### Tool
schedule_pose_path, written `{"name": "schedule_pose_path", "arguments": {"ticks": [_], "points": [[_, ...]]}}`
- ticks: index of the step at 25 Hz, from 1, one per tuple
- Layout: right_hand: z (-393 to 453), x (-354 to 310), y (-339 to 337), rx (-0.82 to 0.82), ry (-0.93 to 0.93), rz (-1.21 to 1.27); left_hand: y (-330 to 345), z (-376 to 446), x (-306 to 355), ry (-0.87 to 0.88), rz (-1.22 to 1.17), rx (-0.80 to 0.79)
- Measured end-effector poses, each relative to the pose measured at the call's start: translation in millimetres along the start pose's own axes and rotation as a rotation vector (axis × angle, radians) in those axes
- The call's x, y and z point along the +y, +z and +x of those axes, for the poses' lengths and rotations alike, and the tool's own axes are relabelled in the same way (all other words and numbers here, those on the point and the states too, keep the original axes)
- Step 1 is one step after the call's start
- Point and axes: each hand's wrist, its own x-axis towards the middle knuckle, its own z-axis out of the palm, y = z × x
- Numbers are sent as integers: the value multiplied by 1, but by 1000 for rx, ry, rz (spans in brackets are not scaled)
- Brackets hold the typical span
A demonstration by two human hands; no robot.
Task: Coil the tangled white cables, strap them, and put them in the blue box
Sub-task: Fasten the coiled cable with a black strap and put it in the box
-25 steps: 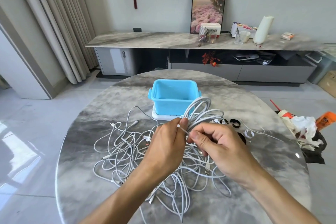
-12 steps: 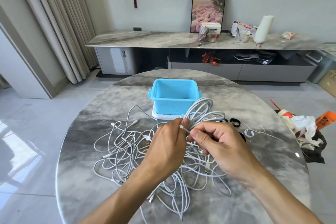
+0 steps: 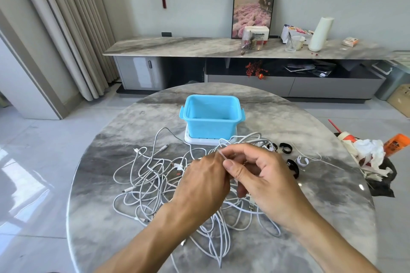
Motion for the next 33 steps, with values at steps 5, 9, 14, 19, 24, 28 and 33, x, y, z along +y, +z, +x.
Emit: {"name": "schedule_pose_path", "arguments": {"ticks": [5,9,14,19,24,28,33], "points": [[2,-7,-4,33,91,116,-5,0,6,67,-22,-52],[2,-13,-14,163,183,478,-11,3,5,212,-212,-106],[2,-17,-20,182,74,354,-6,1,6,190,-194,-120],[3,-18,-21,152,-11,228,-8,3,3,124,-170,-115],[1,-17,-15,157,-63,120,-10,4,5,-33,-160,-175],[1,-20,-11,207,-46,230,-14,11,5,-233,-299,-201],[-2,-23,-8,203,41,455,-8,10,-1,-335,-251,-71]]}}
